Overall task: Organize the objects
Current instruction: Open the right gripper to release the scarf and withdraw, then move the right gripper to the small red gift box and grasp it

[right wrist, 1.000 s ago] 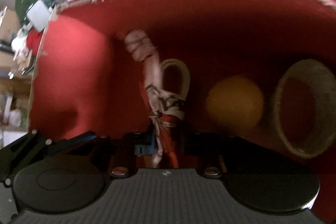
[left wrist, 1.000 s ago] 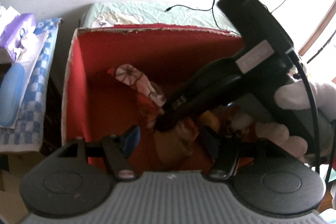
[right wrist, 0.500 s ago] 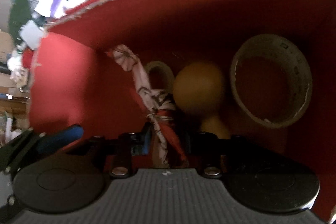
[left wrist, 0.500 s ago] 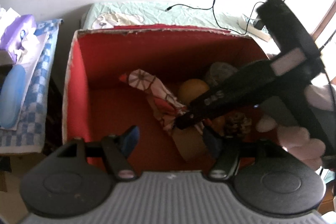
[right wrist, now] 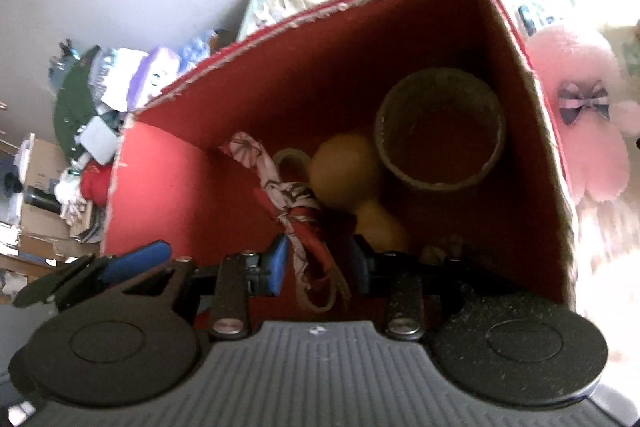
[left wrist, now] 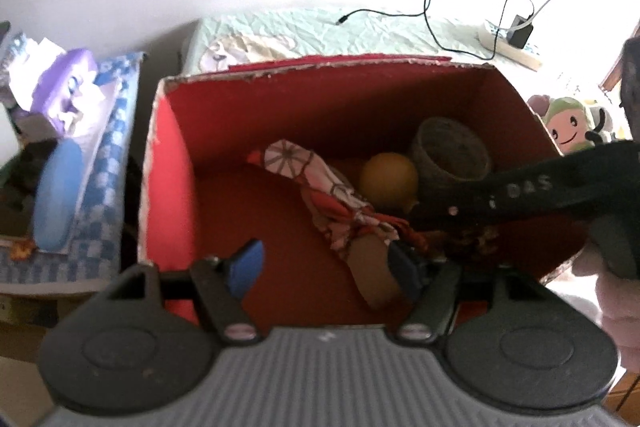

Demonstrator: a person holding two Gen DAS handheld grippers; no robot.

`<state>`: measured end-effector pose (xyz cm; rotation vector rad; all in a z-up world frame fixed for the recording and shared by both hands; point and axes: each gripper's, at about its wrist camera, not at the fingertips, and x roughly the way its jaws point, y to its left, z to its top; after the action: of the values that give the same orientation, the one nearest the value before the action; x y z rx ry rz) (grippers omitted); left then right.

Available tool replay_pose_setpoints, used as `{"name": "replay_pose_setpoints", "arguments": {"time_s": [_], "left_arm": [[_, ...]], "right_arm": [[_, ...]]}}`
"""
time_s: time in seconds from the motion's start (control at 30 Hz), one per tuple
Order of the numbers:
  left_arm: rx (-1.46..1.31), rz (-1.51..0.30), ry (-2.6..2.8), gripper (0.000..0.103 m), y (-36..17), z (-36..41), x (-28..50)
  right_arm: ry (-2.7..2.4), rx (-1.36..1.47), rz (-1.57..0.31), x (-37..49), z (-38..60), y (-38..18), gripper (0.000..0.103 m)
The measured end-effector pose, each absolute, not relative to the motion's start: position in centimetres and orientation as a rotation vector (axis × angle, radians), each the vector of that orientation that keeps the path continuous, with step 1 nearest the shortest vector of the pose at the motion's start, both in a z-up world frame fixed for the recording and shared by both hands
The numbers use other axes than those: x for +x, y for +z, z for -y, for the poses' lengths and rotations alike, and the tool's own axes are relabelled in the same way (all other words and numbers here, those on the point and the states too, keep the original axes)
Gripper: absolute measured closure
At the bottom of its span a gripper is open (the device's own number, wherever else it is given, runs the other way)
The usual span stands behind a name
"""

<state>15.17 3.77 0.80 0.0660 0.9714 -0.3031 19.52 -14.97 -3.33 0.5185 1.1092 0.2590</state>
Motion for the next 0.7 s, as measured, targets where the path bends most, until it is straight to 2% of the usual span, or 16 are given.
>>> {"name": "replay_pose_setpoints", "arguments": {"time_s": [0.7], "left_arm": [[0.112,-0.808,-0.163,0.033,5.6,-5.2,7.8]], "right_arm": [[0.311,0.518,-0.889,12.3,15.6,0.8,0.065]]}}
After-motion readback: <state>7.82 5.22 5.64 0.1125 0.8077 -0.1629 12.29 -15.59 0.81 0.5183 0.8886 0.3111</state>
